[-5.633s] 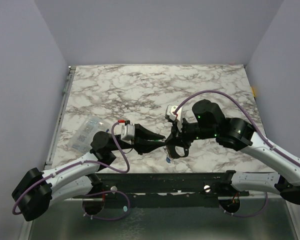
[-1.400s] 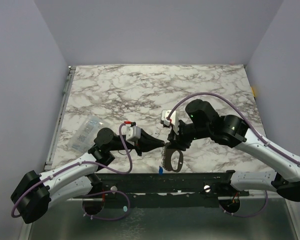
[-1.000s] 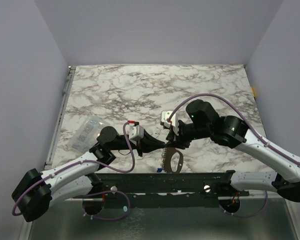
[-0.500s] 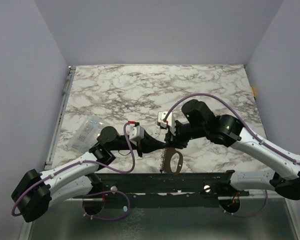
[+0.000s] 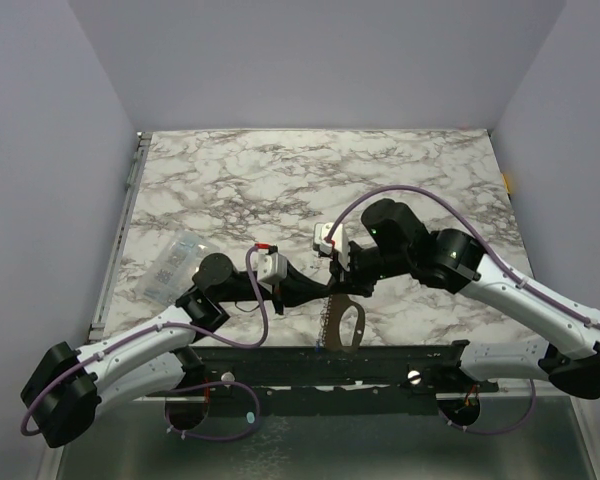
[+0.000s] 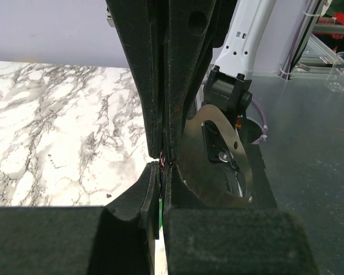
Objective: Put the keys on the keyring
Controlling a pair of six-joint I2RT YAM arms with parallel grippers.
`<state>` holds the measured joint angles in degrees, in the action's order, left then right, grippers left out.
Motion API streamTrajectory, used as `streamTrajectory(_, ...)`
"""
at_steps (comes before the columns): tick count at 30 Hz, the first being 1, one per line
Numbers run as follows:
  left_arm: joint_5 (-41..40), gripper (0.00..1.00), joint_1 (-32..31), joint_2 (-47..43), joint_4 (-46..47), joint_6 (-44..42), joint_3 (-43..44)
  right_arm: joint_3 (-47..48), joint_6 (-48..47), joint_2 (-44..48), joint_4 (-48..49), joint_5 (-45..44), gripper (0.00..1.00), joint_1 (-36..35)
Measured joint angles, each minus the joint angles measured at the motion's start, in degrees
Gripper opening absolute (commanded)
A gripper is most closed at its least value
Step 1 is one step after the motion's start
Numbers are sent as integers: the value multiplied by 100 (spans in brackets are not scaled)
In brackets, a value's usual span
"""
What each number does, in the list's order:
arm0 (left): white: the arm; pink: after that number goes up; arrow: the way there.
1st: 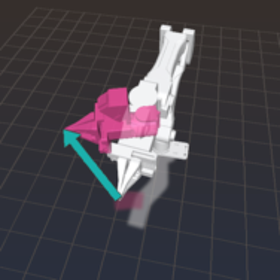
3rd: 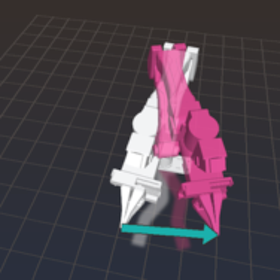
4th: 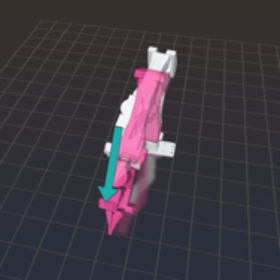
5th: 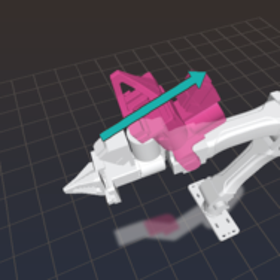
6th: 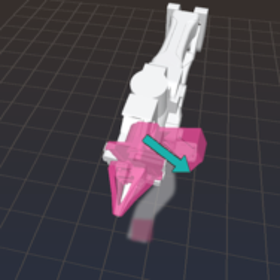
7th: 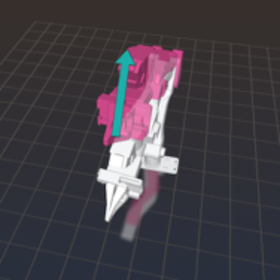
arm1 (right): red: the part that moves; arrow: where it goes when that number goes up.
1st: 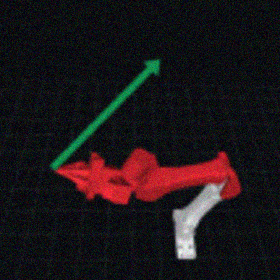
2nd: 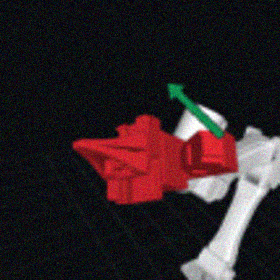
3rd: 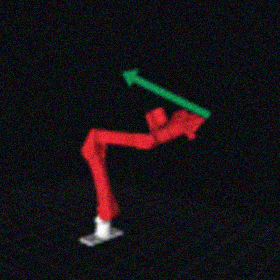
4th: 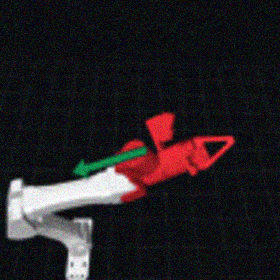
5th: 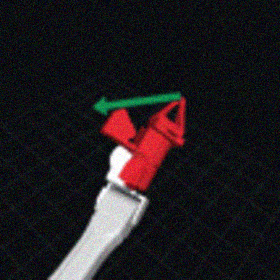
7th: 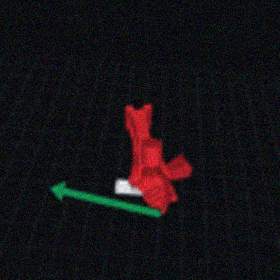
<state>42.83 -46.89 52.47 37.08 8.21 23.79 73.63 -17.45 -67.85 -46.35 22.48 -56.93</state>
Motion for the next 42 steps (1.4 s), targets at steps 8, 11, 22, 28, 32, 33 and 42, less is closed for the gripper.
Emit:
streamTrajectory(8,-243,24,-11,-271,-11,-66,2,-98,140,278,317,-61,1,-13)
streamTrajectory(11,-334,31,-11,-446,39,-81,2,-380,223,629,507,-210,1,-13)
streamTrajectory(22,-396,47,-11,-549,66,-195,2,-946,485,1182,1102,-376,1,-11)
streamTrajectory(28,-391,52,-11,-667,52,-518,2,-960,501,1185,1106,-140,1,-11)
streamTrajectory(32,-391,52,-11,-929,59,-920,-37,-782,481,1141,901,273,1,-11)
streamTrajectory(33,-393,52,-11,-1019,66,-1032,-72,-710,474,1121,850,363,1,-11)
streamTrajectory(42,-94,53,-11,-1093,98,-1486,-208,-275,437,1067,638,955,1,-11)
